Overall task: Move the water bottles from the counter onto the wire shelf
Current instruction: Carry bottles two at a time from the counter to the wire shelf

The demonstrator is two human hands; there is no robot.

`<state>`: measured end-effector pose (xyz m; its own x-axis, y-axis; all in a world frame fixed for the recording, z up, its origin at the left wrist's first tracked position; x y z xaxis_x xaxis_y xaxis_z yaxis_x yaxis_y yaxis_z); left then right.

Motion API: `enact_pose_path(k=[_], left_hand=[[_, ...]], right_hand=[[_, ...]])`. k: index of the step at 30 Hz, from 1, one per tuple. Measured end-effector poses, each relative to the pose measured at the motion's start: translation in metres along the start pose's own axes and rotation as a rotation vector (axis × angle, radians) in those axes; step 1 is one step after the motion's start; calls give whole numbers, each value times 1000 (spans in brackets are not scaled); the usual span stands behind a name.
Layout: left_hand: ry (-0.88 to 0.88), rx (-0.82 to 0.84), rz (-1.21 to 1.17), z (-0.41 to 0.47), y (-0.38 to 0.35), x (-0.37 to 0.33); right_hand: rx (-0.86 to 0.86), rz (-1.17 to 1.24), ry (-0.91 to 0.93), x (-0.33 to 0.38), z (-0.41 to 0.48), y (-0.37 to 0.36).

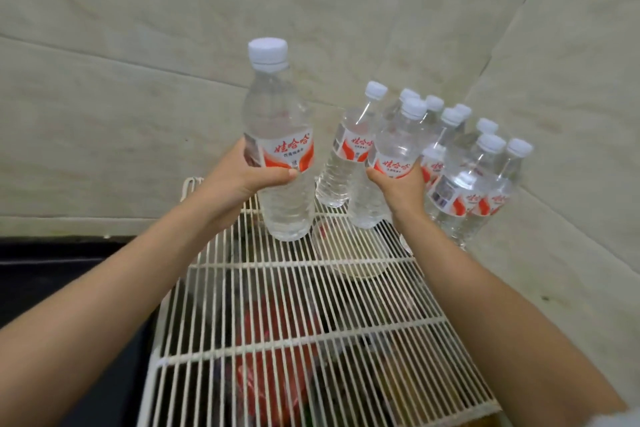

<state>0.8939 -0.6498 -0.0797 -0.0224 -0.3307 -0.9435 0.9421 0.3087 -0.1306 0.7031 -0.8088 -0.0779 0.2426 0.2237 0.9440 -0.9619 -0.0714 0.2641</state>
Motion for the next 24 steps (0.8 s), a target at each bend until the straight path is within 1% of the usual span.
enact_pose_path(k=[3, 6, 8, 11, 13, 15, 18, 22, 24], left_hand=[[15, 9, 13, 15, -11, 3], [13, 5, 43, 28, -24, 5], [15, 35, 69, 34, -33, 7], [22, 66, 102, 39, -40, 11], [29, 81, 112, 42, -44, 14], [33, 103, 121, 44, -51, 17], [30, 111, 131, 48, -60, 20], [26, 99, 121, 55, -73, 25], [26, 91, 116, 60, -81, 27]], right_hand=[[23, -59, 5, -3, 5, 2], [-20, -114, -31, -4, 8, 7], [-30, -212, -48, -5, 11, 10], [17, -393, -65, 1, 8, 10], [15, -387, -139, 5, 5, 12], [-26, -340, -193, 6, 5, 14], [-82, -244, -215, 7, 5, 15], [-101, -230, -238, 8, 5, 13], [-103, -282, -255, 8, 5, 12]])
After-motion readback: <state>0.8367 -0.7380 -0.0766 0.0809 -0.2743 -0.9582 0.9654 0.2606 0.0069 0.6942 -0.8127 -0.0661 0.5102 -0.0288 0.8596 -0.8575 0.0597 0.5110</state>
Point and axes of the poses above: each hand's wrist, its own z-axis towards the middle knuckle, its own y-axis out of the back of the hand, x = y × z, the point moved 5 cm from there along z, towards the middle knuckle, and after that the axes turned 6 degrees about -y, right-handed, at the moved point
